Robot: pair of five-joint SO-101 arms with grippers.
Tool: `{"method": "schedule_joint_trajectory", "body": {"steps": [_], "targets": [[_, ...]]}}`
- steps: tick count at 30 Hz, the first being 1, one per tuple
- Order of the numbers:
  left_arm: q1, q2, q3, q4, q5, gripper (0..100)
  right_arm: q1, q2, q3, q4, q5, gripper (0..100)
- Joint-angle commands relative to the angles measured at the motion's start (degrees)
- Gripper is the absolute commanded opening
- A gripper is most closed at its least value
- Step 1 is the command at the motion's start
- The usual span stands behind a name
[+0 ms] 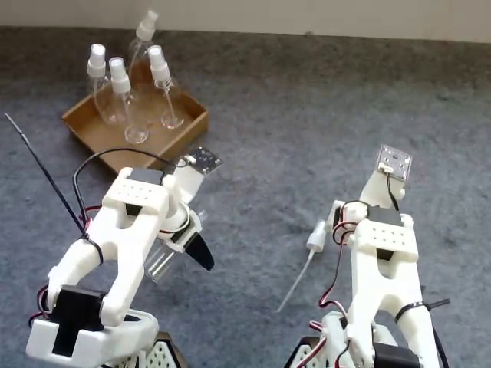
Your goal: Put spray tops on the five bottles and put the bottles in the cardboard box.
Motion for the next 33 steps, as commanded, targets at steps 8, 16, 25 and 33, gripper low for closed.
{"method": "schedule_joint_trajectory", "body": {"steps": [8, 16, 25, 33], "targets": [[-0.1, -2.2, -1.0, -0.5, 0.2, 41, -0.4, -1.3, -0.1, -1.4, -0.2, 0.9], [-0.1, -2.1, -5.1, 3.6, -2.4, 41, -0.4, -1.3, -0.1, -1.4, -0.2, 0.9], [0.0, -2.1, -4.9, 3.4, -8.0, 41, -0.4, -1.3, -0.1, -1.4, -0.2, 0.9], [0.0, 3.0, -5.8, 0.7, -8.0, 41, -0.4, -1.3, -0.1, -1.4, -0.2, 0.9]]}}
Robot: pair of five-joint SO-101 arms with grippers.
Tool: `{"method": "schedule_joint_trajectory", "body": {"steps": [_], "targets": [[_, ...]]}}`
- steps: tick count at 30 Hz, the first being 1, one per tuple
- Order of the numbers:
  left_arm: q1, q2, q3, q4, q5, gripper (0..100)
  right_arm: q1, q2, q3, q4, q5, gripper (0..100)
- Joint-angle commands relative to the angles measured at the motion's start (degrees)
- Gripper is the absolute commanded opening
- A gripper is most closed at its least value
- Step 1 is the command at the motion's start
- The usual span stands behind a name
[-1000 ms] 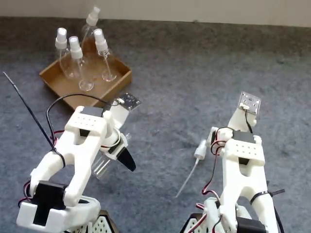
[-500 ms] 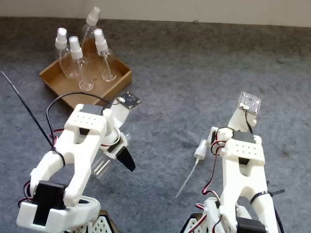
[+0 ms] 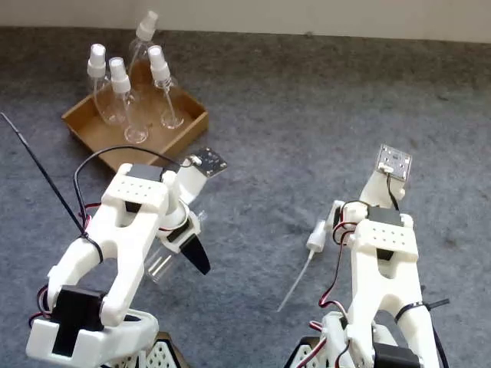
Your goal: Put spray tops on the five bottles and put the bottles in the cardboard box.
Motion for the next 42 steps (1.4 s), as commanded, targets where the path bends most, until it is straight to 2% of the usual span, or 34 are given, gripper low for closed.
{"method": "schedule_joint_trajectory", "body": {"steps": [1, 8, 16, 22, 26, 34, 42], "targets": [[-0.1, 4.3, -4.4, -2.3, -0.6, 41, -0.4, -1.3, -0.1, -1.4, -0.2, 0.9], [0.0, 14.4, -9.8, -1.8, -0.6, 41, -0.5, -1.3, -0.1, -1.4, -0.2, 0.9], [-0.3, 14.7, -9.8, -1.9, -0.7, 40, -0.7, -1.3, -0.1, -1.4, -0.2, 0.9], [-0.3, 14.7, -9.7, -1.9, -0.8, 20, -0.7, -1.3, -0.1, -1.4, -0.2, 0.9], [0.0, 14.7, -10.1, -1.9, -0.9, 13, -0.7, -1.3, -0.1, -1.4, -0.2, 0.9], [0.0, 14.6, -15.2, -1.7, -0.7, 12, -0.7, -1.3, -0.1, -1.4, -0.2, 0.9], [-0.2, 14.6, -23.3, 8.5, -0.4, 12, -0.7, -1.3, -0.1, -1.4, -0.2, 0.9]]}}
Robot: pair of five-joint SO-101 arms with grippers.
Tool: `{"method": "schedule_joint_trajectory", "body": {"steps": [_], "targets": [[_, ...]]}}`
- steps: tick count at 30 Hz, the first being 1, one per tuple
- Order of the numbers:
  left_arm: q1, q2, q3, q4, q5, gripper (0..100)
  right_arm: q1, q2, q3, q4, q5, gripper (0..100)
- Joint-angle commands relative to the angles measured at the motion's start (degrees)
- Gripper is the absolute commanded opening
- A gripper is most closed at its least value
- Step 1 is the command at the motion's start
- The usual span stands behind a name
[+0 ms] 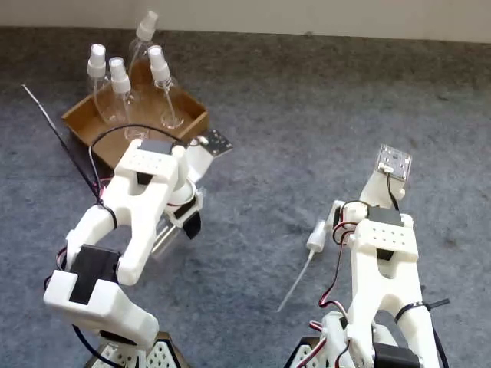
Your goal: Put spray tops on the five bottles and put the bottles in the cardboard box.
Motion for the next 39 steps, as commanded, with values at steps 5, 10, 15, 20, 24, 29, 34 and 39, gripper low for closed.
{"method": "schedule_joint_trajectory", "body": {"steps": [5, 10, 15, 20, 24, 29, 34, 39], "targets": [[1.0, -0.2, -12.1, 12.5, -0.1, 6, -0.7, -1.3, -0.1, -1.4, -0.2, 0.9], [4.6, -0.2, -16.6, 19.2, -0.1, 6, -0.7, -1.3, -0.1, -1.4, -0.2, 0.9], [8.8, -0.8, -22.1, 23.8, -0.1, 6, -0.7, -1.3, -0.1, -1.4, -0.2, 0.9], [10.1, -8.8, -24.2, 23.7, 4.7, 6, -0.7, -1.3, -0.1, -1.4, -0.2, 0.9], [10.1, -16.1, -24.0, 23.6, 9.1, 6, -0.7, -1.3, -0.1, -1.4, -0.2, 0.9], [10.1, -20.5, -24.0, 23.6, 9.2, 6, -0.7, -1.3, -0.1, -1.4, -0.2, 0.9], [10.1, -23.3, -23.5, 23.6, 10.9, 6, -0.7, -1.3, 0.7, -1.4, -0.2, 0.9], [10.1, -29.1, -16.9, 20.7, 16.7, 6, -0.7, -1.3, 1.4, -1.5, -0.2, 0.9]]}}
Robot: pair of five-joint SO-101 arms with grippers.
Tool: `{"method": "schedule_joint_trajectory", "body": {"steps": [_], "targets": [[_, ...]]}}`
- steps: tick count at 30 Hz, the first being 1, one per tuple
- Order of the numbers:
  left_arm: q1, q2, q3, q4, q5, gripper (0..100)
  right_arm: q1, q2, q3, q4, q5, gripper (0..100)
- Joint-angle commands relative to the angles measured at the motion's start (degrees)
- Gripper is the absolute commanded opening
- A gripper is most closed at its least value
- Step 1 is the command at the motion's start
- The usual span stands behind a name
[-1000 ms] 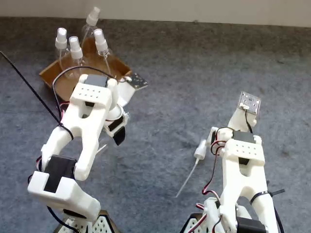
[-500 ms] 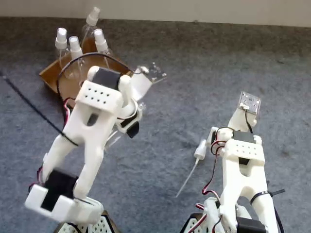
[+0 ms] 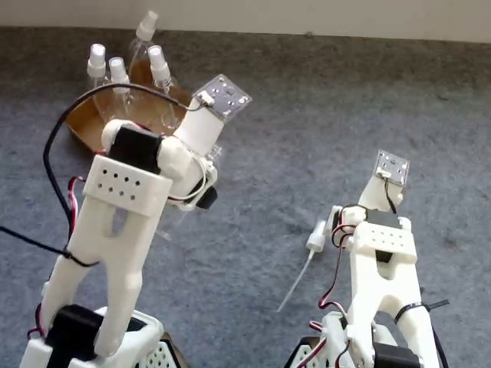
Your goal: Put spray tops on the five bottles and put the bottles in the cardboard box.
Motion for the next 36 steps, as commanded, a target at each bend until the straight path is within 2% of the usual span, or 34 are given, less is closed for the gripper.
{"method": "schedule_joint_trajectory", "body": {"steps": [1, 11, 20, 22, 26, 31, 36], "targets": [[0.7, -6.5, 4.4, -4.3, 2.3, 6, -0.7, -1.3, -0.5, -1.5, -0.2, 0.9], [0.7, -25.2, 33.1, -29.5, 2.5, 6, -0.7, -1.3, -0.3, -1.5, -0.2, 0.9], [0.7, -27.9, 51.6, -55.2, 2.6, 6, -0.7, -1.3, -0.3, -1.5, -0.2, 0.9], [0.8, -27.9, 55.0, -59.9, 4.7, 6, -0.7, -1.3, -0.3, -1.5, -0.2, 0.9], [0.7, -28.0, 62.0, -67.6, 12.1, 6, -0.8, -1.3, -0.3, -1.5, -0.2, 0.9], [0.3, -28.1, 66.2, -74.5, 12.7, 6, -3.3, -1.3, -0.3, -1.5, -0.2, 0.9], [0.7, -28.1, 68.1, -76.4, 13.1, 6, -3.7, -1.3, -0.3, -1.5, -0.2, 0.9]]}}
